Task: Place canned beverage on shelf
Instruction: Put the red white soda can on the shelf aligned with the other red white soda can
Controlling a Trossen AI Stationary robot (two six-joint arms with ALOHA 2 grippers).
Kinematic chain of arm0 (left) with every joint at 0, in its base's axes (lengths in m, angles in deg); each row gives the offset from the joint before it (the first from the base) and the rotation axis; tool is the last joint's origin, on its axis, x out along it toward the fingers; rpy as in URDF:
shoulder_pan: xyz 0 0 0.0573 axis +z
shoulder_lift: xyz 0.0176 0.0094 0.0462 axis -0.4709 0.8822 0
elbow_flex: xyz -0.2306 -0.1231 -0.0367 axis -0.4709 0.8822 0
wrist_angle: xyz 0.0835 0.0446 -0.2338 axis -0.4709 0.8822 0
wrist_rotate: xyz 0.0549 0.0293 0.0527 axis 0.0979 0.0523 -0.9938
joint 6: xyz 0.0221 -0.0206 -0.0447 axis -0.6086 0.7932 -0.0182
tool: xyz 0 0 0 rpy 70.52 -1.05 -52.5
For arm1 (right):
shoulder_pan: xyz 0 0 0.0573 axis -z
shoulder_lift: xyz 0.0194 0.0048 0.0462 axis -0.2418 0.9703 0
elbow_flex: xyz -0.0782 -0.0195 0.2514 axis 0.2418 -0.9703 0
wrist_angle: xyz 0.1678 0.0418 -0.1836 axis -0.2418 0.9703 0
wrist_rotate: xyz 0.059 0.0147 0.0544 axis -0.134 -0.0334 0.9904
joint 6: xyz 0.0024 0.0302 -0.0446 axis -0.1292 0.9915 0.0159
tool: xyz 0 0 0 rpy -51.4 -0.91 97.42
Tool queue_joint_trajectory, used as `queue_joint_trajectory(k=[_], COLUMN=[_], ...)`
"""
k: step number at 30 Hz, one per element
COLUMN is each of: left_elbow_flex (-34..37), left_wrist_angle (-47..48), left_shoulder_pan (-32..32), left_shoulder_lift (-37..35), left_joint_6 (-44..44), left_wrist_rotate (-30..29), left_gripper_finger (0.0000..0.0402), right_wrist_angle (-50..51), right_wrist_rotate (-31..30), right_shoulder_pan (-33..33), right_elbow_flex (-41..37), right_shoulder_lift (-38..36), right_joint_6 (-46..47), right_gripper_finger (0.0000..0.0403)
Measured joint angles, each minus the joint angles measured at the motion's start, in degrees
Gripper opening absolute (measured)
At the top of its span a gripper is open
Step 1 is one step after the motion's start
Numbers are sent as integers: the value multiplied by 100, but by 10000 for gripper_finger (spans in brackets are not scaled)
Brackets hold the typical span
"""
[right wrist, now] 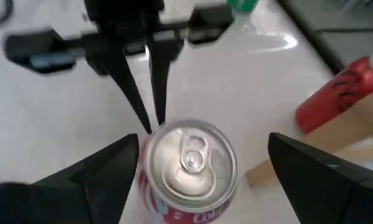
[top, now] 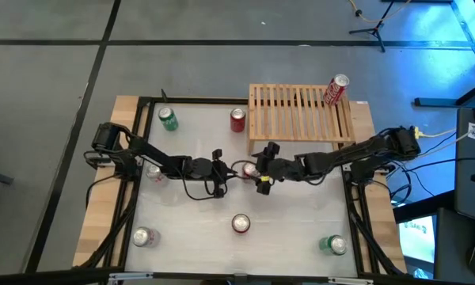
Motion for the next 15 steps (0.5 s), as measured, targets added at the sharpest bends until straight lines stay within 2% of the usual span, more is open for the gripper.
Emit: queue_joint_trajectory(k=[5, 15], left_elbow_flex=[0, 0], left_wrist_angle=[27, 60], left_shoulder_pan=[0, 0], left_shoulder_lift=[0, 0], left_joint_6=[-1, -1], left_wrist_rotate=[0, 0], left_gripper_finger=[40, 40], right_wrist_angle=[-182, -105], right_wrist_rotate=[528, 427], right_shoulder_pan=[164, 151], right_elbow_flex=[0, -2], right_shoulder_lift=[269, 432], right_joint_6=[18, -5], right_gripper_finger=[353, 345])
